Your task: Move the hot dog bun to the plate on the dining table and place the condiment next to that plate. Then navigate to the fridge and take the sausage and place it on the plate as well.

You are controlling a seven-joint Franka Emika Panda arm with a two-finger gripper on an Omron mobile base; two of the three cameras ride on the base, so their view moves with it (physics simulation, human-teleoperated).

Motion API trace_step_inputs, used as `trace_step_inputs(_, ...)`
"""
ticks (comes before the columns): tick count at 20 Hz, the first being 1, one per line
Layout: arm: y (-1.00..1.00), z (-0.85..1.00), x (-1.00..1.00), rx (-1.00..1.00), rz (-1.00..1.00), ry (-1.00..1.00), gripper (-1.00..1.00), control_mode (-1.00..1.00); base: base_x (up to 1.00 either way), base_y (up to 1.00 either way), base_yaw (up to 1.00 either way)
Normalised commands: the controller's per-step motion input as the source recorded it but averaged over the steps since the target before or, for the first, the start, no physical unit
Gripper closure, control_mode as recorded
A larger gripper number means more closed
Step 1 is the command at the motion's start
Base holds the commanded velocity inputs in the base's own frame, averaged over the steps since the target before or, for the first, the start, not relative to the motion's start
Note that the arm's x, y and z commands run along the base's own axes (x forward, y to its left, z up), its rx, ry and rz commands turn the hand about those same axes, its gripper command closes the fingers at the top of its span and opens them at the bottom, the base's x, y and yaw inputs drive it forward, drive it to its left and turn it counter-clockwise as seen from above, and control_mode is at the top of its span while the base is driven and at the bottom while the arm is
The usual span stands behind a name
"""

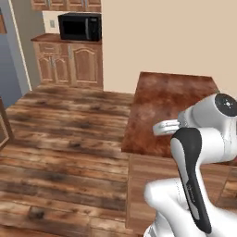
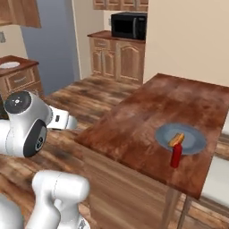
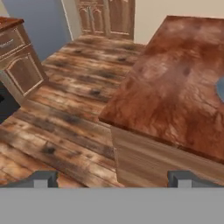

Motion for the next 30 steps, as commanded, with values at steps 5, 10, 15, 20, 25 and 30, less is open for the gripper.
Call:
trace_step_inputs(5, 0.00, 0.00, 0.00, 0.00, 0.00, 0.00, -1.00, 1.00, -0.13, 0.70, 0.66)
trace_step_inputs(10, 0.00, 0.00, 0.00, 0.00, 0.00, 0.00, -1.00, 1.00, -0.10, 0.61, 0.69)
trace_step_inputs(15, 0.00, 0.00, 0.00, 0.00, 0.00, 0.00, -1.00, 1.00, -0.03, 0.58, 0.70)
trace_step_inputs(20, 0.00, 0.00, 0.00, 0.00, 0.00, 0.00, -1.00, 1.00, -0.18, 0.43, 0.66)
trace_step_inputs(25, 0.00, 0.00, 0.00, 0.00, 0.00, 0.00, -1.00, 1.00, -0.44, 0.11, 0.56)
trace_step_inputs(30, 0.00, 0.00, 0.00, 0.00, 0.00, 0.00, -1.00, 1.00, -0.71, -0.03, 0.44)
